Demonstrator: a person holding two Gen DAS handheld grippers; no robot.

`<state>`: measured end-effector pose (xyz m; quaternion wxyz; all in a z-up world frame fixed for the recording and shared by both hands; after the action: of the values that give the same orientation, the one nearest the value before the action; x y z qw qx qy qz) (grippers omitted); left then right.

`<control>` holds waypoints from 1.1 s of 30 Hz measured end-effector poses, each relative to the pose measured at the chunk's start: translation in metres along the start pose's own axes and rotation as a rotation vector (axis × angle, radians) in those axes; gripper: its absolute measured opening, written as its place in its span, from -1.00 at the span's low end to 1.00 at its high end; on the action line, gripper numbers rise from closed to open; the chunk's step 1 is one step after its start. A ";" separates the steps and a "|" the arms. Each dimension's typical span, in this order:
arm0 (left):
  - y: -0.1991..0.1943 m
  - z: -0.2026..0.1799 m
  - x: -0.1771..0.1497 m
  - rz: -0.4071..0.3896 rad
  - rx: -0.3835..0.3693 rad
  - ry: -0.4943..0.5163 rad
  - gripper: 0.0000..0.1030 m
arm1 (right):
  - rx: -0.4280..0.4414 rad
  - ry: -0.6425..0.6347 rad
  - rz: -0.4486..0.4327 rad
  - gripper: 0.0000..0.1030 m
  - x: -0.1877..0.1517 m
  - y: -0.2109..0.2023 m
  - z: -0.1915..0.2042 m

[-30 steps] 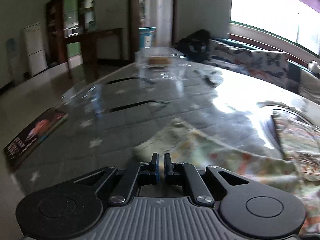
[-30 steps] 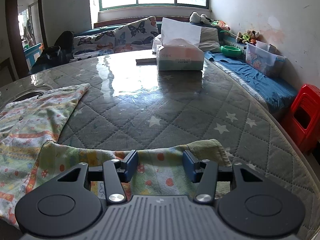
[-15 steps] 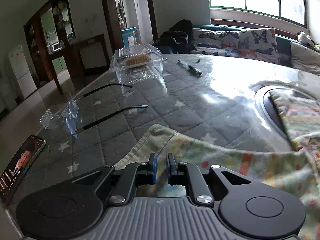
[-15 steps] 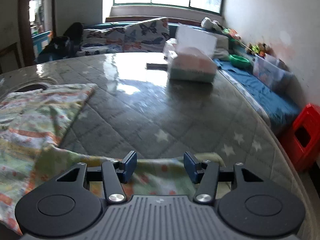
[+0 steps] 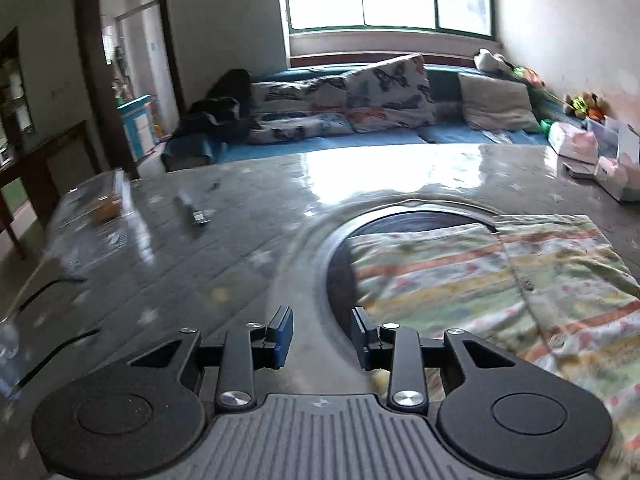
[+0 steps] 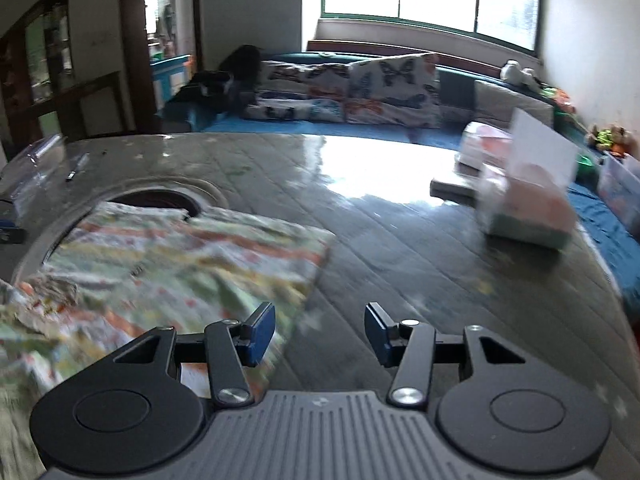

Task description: Fold clothes

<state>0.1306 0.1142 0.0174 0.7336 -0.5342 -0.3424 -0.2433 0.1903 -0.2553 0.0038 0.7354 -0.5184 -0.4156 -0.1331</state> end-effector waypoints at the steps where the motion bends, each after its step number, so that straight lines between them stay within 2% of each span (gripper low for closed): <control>1: 0.005 -0.008 0.005 0.003 -0.014 0.011 -0.32 | 0.011 -0.002 0.002 -0.07 0.005 0.006 0.002; 8: 0.050 -0.035 0.025 0.038 -0.041 0.046 -0.32 | 0.035 0.011 0.039 -0.14 0.026 0.049 0.001; 12: 0.071 -0.039 0.030 0.055 -0.042 0.045 -0.15 | 0.043 0.031 0.061 -0.19 0.030 0.068 -0.004; 18: 0.089 -0.043 0.033 0.073 -0.064 0.053 -0.19 | 0.054 0.055 0.087 -0.31 0.034 0.089 -0.010; 21: 0.093 -0.045 0.035 0.069 -0.091 0.064 -0.45 | 0.054 0.053 0.094 -0.39 0.037 0.094 -0.011; 23: 0.094 -0.047 0.036 0.064 -0.094 0.071 -0.61 | 0.052 0.050 0.096 -0.52 0.038 0.096 -0.011; 24: 0.095 -0.048 0.036 0.062 -0.093 0.073 -0.75 | 0.051 0.053 0.094 -0.59 0.039 0.097 -0.012; 25: 0.096 -0.049 0.037 0.061 -0.092 0.075 -0.85 | 0.050 0.054 0.091 -0.82 0.040 0.098 -0.012; 33: 0.100 -0.051 0.048 0.030 -0.067 0.063 -0.95 | 0.038 0.018 0.054 -0.91 0.054 0.103 -0.008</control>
<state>0.2462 0.0977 -0.0174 0.7294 -0.5555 -0.3026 -0.2604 0.2920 -0.2056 -0.0238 0.7522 -0.5142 -0.3971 -0.1099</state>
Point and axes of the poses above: each gripper's, at about its wrist camera, not at the fingertips, and y roughly the way its jaws point, z to its left, x to its top, the point moved 2 cm from there along y, roughly the way its jaws point, and after that the axes turned 10 degrees about x, right-handed, at the moved point
